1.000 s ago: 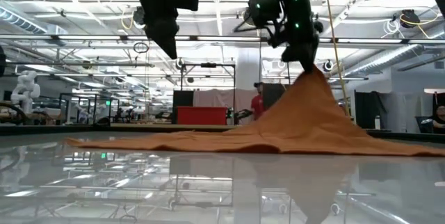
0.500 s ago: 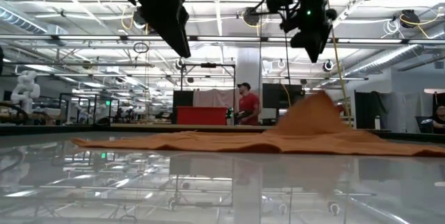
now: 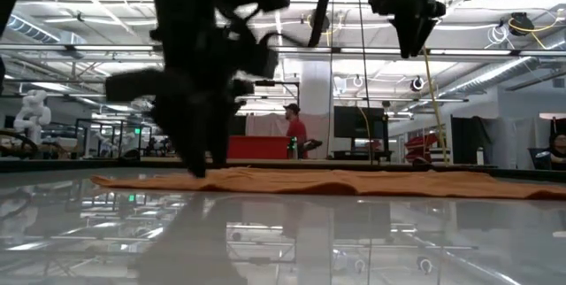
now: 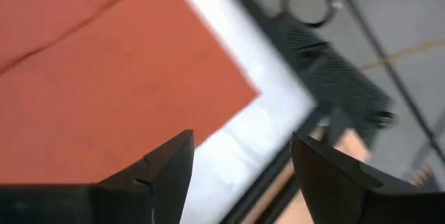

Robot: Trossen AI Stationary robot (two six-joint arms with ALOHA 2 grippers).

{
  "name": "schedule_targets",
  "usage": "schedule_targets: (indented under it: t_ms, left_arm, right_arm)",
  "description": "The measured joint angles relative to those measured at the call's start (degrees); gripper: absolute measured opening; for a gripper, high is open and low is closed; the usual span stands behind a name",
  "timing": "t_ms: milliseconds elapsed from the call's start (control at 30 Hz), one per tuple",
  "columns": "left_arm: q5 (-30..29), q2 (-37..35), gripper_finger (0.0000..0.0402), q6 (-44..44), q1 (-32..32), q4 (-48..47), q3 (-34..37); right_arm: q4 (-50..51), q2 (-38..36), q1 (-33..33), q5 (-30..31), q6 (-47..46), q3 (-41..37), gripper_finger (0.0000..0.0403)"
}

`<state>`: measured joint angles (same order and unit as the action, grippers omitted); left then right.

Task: Roll towel into tight, uniform cylinder
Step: Fold the kitchen towel

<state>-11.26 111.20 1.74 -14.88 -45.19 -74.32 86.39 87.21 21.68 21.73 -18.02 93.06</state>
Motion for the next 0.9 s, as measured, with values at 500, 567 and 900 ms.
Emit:
schedule_targets:
  t_ms: [500,567,900]
  left_arm:
    - [-9.3,2.4,0.0202,2.1,-1.0,-26.0,0.1]
    - [-11.9,2.4,0.0202,2.1,-0.6,-29.2,0.1]
    - [-14.7,2.3,0.0202,-1.4,2.0,-24.9,0.1]
  right_arm:
    - [-16.5,0.1,-21.6,-14.8,-3.5,-23.0,0.0221]
    - [-22.7,0.1,-23.9,-15.0,-4.9,-28.6,0.0221]
    - [-44.2,0.1,-27.0,-8.5,-11.9,-45.3,0.0221]
